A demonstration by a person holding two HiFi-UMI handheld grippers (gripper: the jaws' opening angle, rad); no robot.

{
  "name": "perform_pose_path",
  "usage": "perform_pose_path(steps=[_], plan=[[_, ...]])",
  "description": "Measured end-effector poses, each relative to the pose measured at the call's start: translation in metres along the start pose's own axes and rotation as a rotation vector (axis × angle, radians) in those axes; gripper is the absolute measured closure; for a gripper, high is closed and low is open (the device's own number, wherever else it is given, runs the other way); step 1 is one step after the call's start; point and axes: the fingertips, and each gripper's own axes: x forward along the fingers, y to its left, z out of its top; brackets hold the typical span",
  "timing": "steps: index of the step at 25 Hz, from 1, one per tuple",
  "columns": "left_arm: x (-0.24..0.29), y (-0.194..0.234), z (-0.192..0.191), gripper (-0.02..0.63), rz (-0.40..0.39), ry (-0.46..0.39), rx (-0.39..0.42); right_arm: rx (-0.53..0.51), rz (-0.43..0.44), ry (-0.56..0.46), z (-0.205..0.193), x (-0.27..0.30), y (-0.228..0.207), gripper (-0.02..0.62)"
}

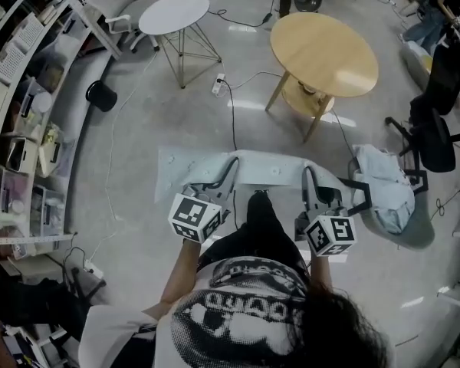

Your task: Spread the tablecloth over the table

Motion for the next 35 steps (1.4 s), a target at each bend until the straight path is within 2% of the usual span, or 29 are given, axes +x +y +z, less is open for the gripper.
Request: perform_pose_path(steps=[5, 8, 16, 21, 29, 35], plan=[[0.051, 0.015, 0.012, 0.541, -0.051, 0.018, 0.018, 0.044, -0.039, -0.011, 0.010, 0.038, -0.032, 0.529], [0.082, 0.032, 0.017, 0.540, -0.063, 0.031, 0.020, 0.071, -0.033, -0.007, 0.015, 0.067, -0.049, 0.529], [0.168, 0.069, 0.048, 0.540, -0.048, 0.031, 0.036, 0.106, 0.001, -0.006, 0.051, 0.149, -0.098, 0.528], [0.199, 0.092, 0.063, 0.540, -0.039, 0.026, 0.040, 0.124, 0.020, -0.033, 0.067, 0.187, -0.110, 0.528], [0.233, 0.095, 0.073, 0.540, -0.050, 0.039, 0.054, 0.149, 0.013, -0.061, 0.080, 0.203, -0.134, 0.528], [0.259, 0.080, 0.069, 0.540, -0.102, 0.065, 0.069, 0.166, -0.037, -0.065, 0.081, 0.195, -0.159, 0.528]])
